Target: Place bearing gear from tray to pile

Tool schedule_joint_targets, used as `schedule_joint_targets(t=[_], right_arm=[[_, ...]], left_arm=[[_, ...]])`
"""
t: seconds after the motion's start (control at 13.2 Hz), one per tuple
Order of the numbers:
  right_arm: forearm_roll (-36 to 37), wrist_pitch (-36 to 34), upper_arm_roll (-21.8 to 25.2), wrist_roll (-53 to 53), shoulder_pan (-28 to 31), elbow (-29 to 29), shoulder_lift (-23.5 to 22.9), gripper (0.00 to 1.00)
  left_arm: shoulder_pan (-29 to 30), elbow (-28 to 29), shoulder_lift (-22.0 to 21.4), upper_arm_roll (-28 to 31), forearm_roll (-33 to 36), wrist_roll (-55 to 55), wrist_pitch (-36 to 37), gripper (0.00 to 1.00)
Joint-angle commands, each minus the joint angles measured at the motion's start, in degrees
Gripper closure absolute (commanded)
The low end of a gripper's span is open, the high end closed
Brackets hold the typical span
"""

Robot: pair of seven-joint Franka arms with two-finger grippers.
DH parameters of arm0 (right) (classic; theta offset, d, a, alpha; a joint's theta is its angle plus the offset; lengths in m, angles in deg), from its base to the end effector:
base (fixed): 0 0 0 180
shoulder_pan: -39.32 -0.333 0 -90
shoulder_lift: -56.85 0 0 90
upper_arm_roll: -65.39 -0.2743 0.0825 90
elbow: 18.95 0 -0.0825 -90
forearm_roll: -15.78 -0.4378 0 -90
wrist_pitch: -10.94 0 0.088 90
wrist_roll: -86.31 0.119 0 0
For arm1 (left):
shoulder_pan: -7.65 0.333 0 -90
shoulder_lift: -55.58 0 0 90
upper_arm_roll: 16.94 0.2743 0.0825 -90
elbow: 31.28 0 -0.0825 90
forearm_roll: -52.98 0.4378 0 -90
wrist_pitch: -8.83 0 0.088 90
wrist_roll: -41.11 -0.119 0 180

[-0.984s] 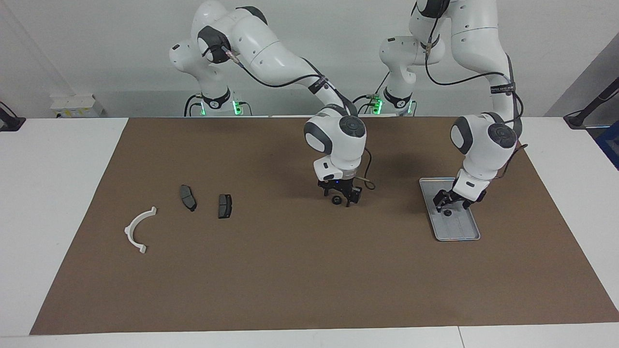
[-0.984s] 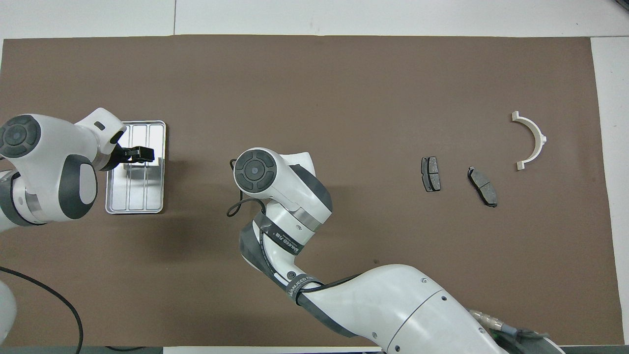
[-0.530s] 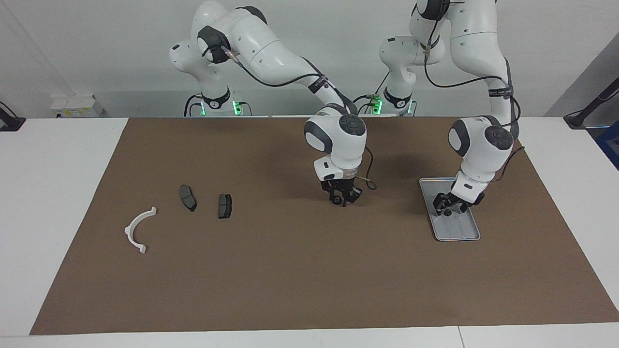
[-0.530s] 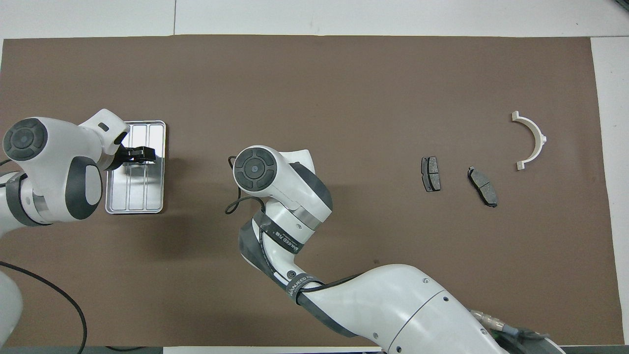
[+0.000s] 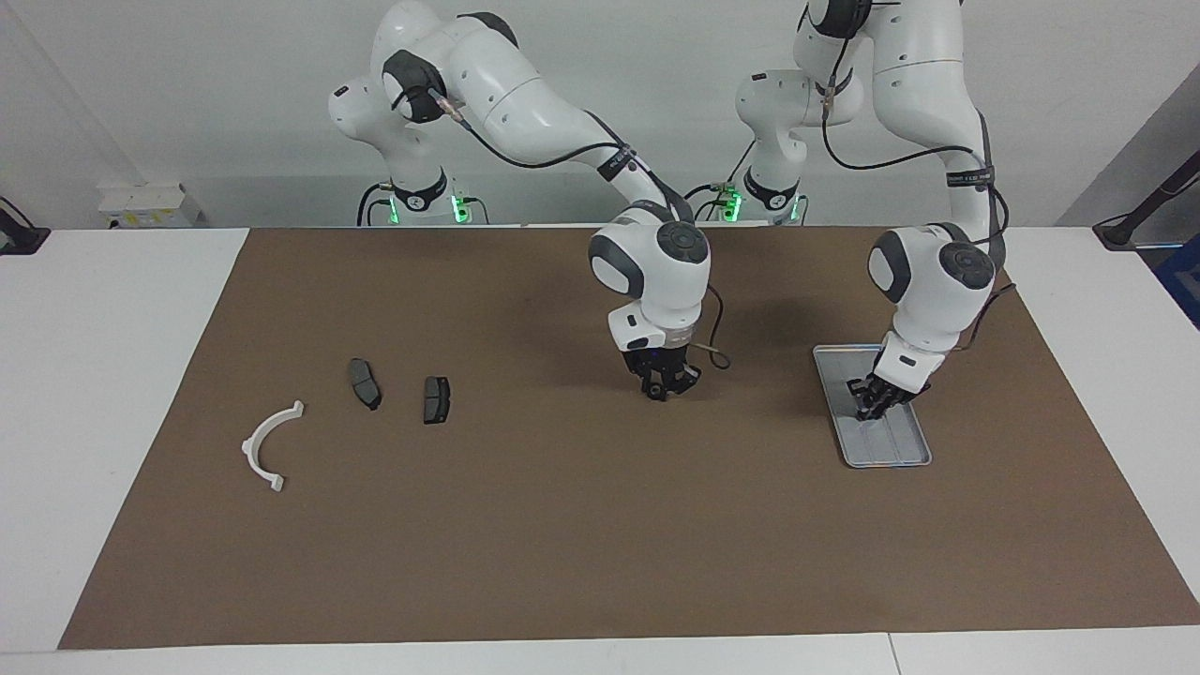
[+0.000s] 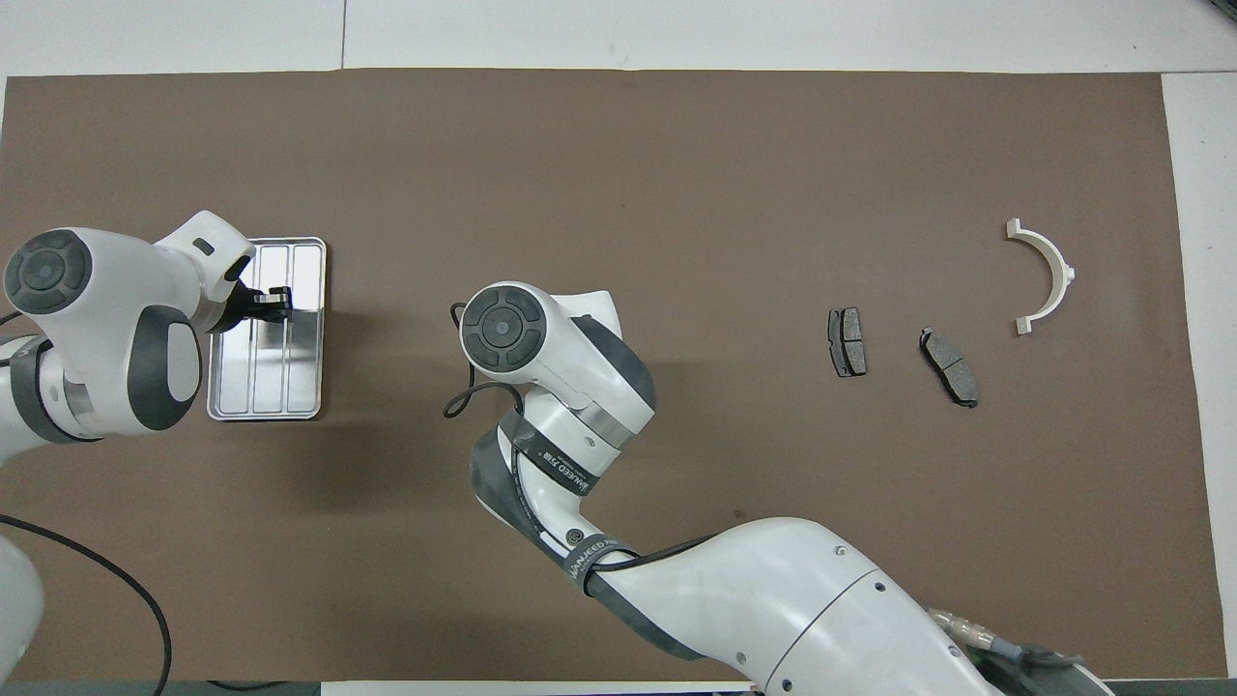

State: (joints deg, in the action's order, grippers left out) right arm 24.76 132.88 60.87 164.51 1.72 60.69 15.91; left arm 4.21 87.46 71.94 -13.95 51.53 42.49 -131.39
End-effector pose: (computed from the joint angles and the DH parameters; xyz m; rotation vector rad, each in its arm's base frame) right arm 0.5693 0.4917 0.2190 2.9955 -0.8750 0.1325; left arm 0.6222 -0.0046 0.2106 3.1341 0.0504 0.1408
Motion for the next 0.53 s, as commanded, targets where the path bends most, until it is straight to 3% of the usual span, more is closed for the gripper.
schedule_joint_targets(t=[0.0, 0.23, 0.38, 0.45], right_arm=[[1.40, -7.20, -0.49, -5.65, 4.02, -2.72, 2.69, 1.00], [-1.49, -18.10, -1.01, -23.72, 11.57, -5.37, 8.83, 1.00], [-2.56, -23.21, -1.02, -39.10, 17.45, -5.37, 12.88, 1.00], [-2.47, -24.71, -0.93, -47.53, 20.26, -5.37, 14.20, 1.00]], left_arm=[[0.27, -6.73, -2.73, 0.01, -0.30, -0.06, 13.67, 1.00], [0.45, -21.66, -3.88, -0.43, -0.73, 0.11, 34.70, 1.00], [-1.99, -23.99, -7.29, -1.74, -4.07, 7.69, 38.00, 1.00], [-7.14, -23.99, -7.92, -2.01, -3.30, 18.81, 37.48, 1.00]])
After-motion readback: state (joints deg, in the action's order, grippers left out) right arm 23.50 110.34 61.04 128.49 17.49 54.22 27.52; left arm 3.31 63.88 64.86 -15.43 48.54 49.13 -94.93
